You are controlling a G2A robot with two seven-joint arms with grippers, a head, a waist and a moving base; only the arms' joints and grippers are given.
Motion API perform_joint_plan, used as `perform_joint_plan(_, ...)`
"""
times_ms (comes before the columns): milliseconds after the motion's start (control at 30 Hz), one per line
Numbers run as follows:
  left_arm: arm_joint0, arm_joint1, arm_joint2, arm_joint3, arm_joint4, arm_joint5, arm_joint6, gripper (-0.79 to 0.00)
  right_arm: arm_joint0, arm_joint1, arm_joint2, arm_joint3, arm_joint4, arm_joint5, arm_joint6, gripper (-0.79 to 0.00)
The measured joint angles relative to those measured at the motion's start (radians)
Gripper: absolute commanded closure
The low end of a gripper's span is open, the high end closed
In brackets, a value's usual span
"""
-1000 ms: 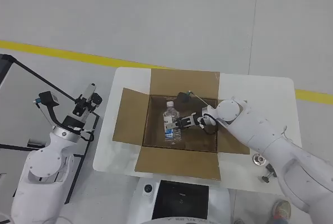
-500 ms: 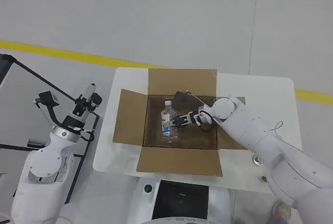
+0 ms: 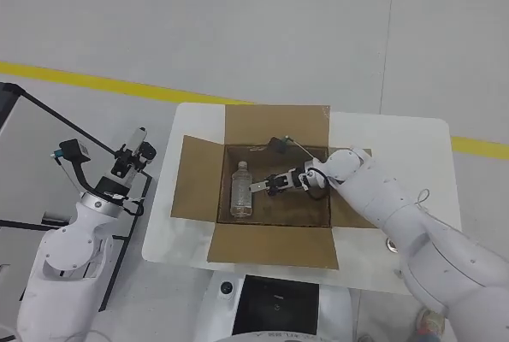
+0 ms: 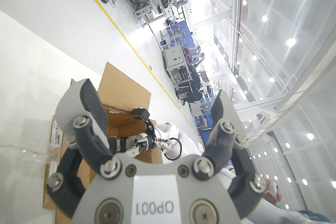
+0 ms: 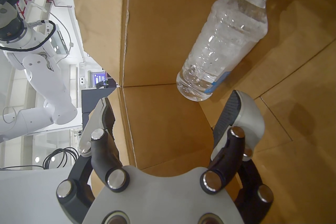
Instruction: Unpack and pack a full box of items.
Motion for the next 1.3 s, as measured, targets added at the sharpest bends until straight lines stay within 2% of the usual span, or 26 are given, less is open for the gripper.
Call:
perform_joint_plan(133, 0.0, 0.0, 0.0, 0.0, 0.0, 0.0, 0.0, -0.785, 0.008, 0.014, 0.039, -0.034, 0.012, -0.05, -0.005, -0.69)
perform_joint_plan(233, 0.0, 0.0, 0.0, 0.0, 0.0, 0.0, 0.0, -0.785, 0.014, 0.042, 0.089, -0.074, 0.024, -0.1, -0.011, -0.683)
perform_joint_plan(333, 0.0, 0.0, 0.0, 0.0, 0.0, 0.0, 0.0, -0.785, 0.01, 0.088, 0.163, -0.13, 0.025, -0.156, -0.03, -0.693)
perform_joint_plan(433, 0.0, 0.0, 0.0, 0.0, 0.0, 0.0, 0.0, -0.785, -0.017, 0.154, 0.272, -0.204, -0.004, -0.231, -0.072, -0.705)
perform_joint_plan(533, 0.0, 0.0, 0.0, 0.0, 0.0, 0.0, 0.0, -0.785, -0.081, 0.238, 0.427, -0.314, -0.107, -0.304, -0.157, -0.714)
perform_joint_plan(633, 0.0, 0.0, 0.0, 0.0, 0.0, 0.0, 0.0, -0.785, -0.236, 0.329, 0.646, -0.514, -0.269, -0.309, -0.279, -0.702)
perform_joint_plan(700, 0.0, 0.0, 0.0, 0.0, 0.0, 0.0, 0.0, -0.785, -0.36, 0.37, 0.775, -0.655, -0.335, -0.283, -0.335, -0.671)
perform_joint_plan(767, 0.0, 0.0, 0.0, 0.0, 0.0, 0.0, 0.0, -0.785, -0.511, 0.405, 0.916, -0.811, -0.382, -0.248, -0.377, -0.68)
perform_joint_plan(900, 0.0, 0.0, 0.0, 0.0, 0.0, 0.0, 0.0, -0.785, -0.741, 0.435, 1.096, -0.997, -0.388, -0.175, -0.409, -0.662)
perform_joint_plan(967, 0.0, 0.0, 0.0, 0.0, 0.0, 0.0, 0.0, -0.785, -0.81, 0.44, 1.135, -1.013, -0.34, -0.15, -0.402, -0.634)
perform_joint_plan(1067, 0.0, 0.0, 0.0, 0.0, 0.0, 0.0, 0.0, -0.785, -0.839, 0.444, 1.147, -0.952, -0.26, -0.119, -0.371, -0.622)
perform_joint_plan(1133, 0.0, 0.0, 0.0, 0.0, 0.0, 0.0, 0.0, -0.785, -0.835, 0.445, 1.143, -0.897, -0.209, -0.096, -0.346, -0.662)
perform_joint_plan(1233, 0.0, 0.0, 0.0, 0.0, 0.0, 0.0, 0.0, -0.785, -0.806, 0.445, 1.125, -0.789, -0.108, -0.048, -0.277, -0.671)
perform_joint_plan(1300, 0.0, 0.0, 0.0, 0.0, 0.0, 0.0, 0.0, -0.785, -0.768, 0.445, 1.114, -0.699, -0.026, -0.024, -0.207, -0.606)
